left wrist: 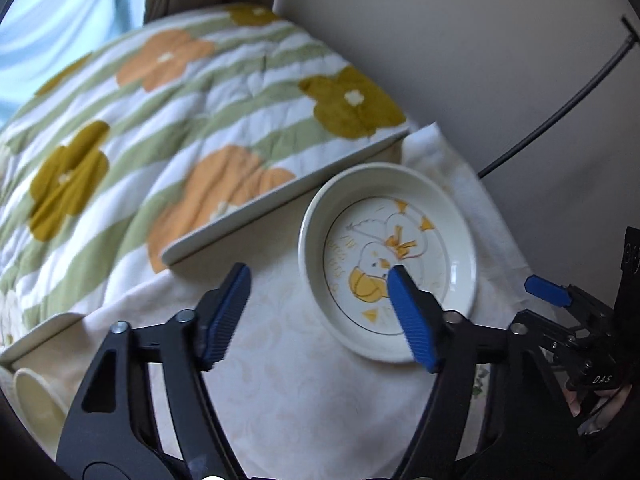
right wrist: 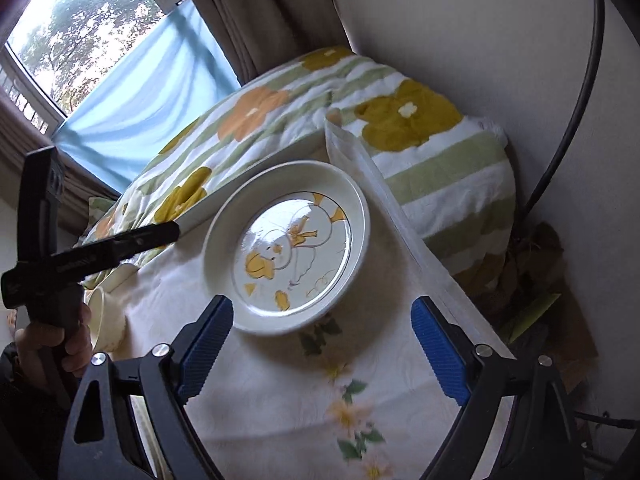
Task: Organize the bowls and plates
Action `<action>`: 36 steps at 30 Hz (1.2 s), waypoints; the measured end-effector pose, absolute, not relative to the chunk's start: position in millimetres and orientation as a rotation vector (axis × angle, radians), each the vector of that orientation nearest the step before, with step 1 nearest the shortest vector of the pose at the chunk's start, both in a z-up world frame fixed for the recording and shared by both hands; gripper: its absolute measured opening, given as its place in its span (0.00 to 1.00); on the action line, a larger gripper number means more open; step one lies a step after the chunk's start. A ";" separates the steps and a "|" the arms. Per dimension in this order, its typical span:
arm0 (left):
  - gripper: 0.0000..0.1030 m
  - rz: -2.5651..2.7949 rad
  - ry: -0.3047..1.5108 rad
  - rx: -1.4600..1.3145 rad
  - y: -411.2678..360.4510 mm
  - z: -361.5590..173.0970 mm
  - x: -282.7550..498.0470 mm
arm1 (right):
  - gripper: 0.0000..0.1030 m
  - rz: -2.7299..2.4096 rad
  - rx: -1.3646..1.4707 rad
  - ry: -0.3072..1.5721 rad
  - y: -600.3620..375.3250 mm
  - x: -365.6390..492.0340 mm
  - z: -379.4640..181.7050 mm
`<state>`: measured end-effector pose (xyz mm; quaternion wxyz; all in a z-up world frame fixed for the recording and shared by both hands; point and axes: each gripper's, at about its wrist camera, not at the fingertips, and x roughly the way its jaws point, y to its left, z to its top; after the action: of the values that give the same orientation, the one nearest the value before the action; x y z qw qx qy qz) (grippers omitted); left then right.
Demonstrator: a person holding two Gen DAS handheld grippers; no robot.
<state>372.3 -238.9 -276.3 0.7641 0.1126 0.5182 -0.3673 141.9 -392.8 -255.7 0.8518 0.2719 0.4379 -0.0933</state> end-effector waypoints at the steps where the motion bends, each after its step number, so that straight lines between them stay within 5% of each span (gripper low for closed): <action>1: 0.53 -0.801 1.153 0.244 -243.5 -287.0 377.9 | 0.77 -0.197 0.586 0.932 -395.6 147.3 -263.2; 6: 0.46 -0.808 1.209 0.240 -254.8 -320.5 392.4 | 0.56 -0.224 0.644 0.956 -408.1 168.6 -291.6; 13: 0.17 -0.829 1.219 0.251 -268.0 -333.3 402.1 | 0.43 -0.237 0.625 0.946 -411.0 184.1 -301.4; 18: 0.16 -0.827 1.211 0.244 -270.2 -333.5 403.8 | 0.18 -0.232 0.584 0.957 -408.8 188.4 -305.6; 36: 0.16 -0.777 1.103 0.224 -252.0 -267.0 366.8 | 0.17 -0.155 0.549 0.918 -412.0 173.7 -249.3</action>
<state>366.8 -252.0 -267.0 0.7752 0.1035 0.5095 -0.3588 173.7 -412.0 -249.3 0.8574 0.2614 0.4370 -0.0738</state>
